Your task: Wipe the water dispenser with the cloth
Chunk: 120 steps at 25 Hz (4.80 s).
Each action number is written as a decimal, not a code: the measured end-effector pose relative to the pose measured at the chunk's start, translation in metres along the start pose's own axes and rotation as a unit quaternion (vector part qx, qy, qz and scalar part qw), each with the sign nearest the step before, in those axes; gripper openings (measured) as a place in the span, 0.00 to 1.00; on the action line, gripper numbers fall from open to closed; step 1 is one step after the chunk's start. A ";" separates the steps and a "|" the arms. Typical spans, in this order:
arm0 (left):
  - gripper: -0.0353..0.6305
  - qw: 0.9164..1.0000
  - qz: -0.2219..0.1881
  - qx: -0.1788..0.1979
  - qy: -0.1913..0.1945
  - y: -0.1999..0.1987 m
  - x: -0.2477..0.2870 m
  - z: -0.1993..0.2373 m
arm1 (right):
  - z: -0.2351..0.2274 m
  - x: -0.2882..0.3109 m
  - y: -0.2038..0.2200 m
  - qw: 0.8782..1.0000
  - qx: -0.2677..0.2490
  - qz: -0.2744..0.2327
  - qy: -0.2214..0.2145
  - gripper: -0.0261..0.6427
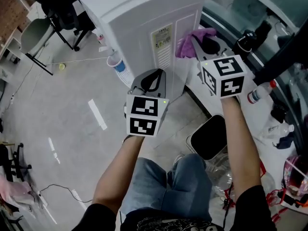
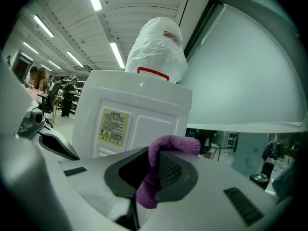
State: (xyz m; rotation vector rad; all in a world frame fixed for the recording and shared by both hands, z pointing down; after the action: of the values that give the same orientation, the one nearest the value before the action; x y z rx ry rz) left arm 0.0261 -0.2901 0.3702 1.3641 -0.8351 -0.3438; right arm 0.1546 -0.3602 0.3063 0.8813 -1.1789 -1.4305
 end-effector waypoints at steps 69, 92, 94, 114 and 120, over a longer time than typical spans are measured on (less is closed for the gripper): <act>0.09 0.996 -0.063 0.049 0.033 0.010 0.022 0.006 | 0.029 -0.022 0.076 0.999 0.002 -0.031 -0.011 0.09; 0.09 0.992 -0.112 0.053 -0.001 -0.055 -0.041 0.019 | 0.033 -0.037 -0.143 0.984 -0.048 -0.170 -0.002 0.09; 0.09 0.992 -0.112 0.050 -0.006 -0.051 -0.046 0.022 | 0.039 -0.033 -0.143 0.985 -0.044 -0.169 -0.006 0.09; 0.09 0.994 -0.096 0.041 -0.019 -0.013 -0.056 0.031 | 0.070 -0.024 -0.081 0.990 -0.047 -0.133 -0.012 0.09; 0.09 0.995 -0.087 0.038 -0.016 0.006 -0.052 0.029 | 0.077 -0.018 -0.040 0.994 -0.039 -0.106 -0.014 0.09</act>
State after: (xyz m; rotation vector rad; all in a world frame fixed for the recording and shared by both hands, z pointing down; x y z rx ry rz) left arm -0.0303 -0.2754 0.3585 1.5102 -0.7632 -0.4732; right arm 0.0747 -0.3275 0.2854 0.9562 -1.0662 -1.6533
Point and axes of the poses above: the fingertips, and each gripper's own axes: x forward along the fingers, z to its left, y out of its underside, the point moved 3 cm from there along -x, backward along the fingers, and after that the axes turned 14 degrees about y, right-handed, at the moved point
